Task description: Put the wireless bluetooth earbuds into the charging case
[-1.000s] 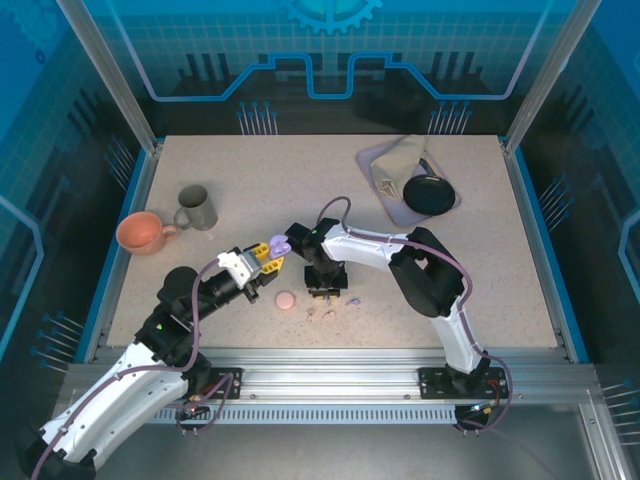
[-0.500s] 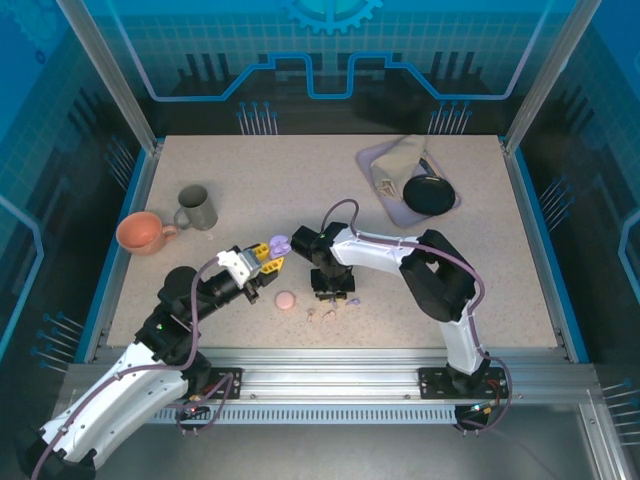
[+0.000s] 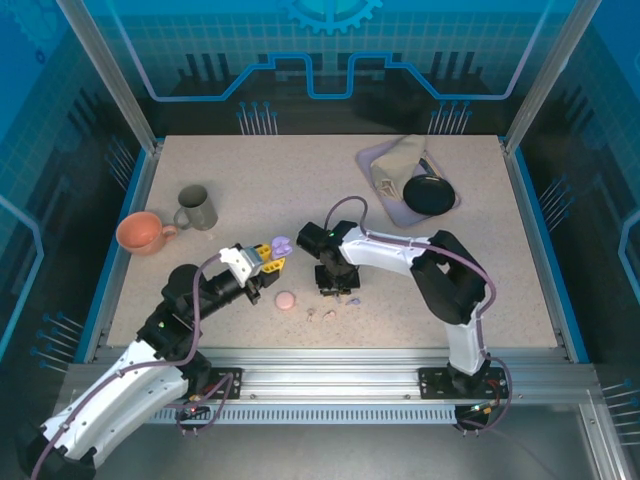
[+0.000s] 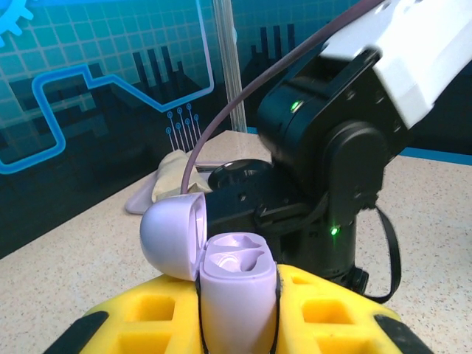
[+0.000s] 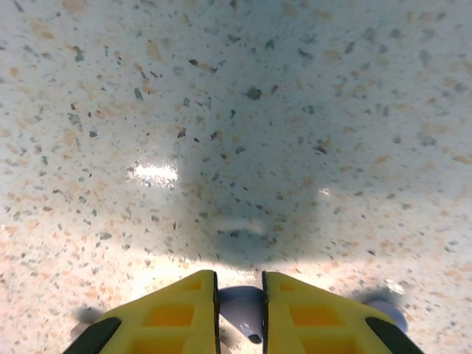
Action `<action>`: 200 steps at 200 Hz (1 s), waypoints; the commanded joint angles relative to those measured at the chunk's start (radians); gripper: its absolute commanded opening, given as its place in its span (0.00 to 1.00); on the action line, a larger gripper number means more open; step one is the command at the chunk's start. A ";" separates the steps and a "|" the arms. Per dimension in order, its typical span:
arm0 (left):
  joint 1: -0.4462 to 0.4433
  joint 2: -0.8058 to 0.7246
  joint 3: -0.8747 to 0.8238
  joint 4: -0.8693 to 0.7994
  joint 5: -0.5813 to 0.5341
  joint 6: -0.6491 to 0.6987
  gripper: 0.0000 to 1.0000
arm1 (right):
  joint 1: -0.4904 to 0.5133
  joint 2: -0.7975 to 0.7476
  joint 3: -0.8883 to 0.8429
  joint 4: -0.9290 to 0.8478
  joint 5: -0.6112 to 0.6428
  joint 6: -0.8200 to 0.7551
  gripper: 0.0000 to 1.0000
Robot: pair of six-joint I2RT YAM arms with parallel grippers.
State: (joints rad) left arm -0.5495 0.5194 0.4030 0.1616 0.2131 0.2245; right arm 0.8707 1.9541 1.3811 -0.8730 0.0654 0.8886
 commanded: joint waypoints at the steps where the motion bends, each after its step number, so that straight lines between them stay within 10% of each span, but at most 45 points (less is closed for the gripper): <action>1: 0.007 0.018 0.004 0.046 0.001 -0.078 0.00 | -0.016 -0.120 -0.041 0.055 0.045 -0.024 0.20; 112: -0.053 0.263 0.033 0.266 0.024 -0.235 0.00 | -0.053 -0.786 -0.298 0.414 0.048 -0.207 0.19; 200: -0.120 0.405 0.085 0.435 0.106 -0.150 0.00 | -0.008 -0.920 -0.304 0.604 -0.083 -0.207 0.19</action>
State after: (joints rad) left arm -0.6544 0.9169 0.4484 0.4984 0.2588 0.0223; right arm 0.8341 1.0203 1.0935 -0.3576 0.0212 0.6903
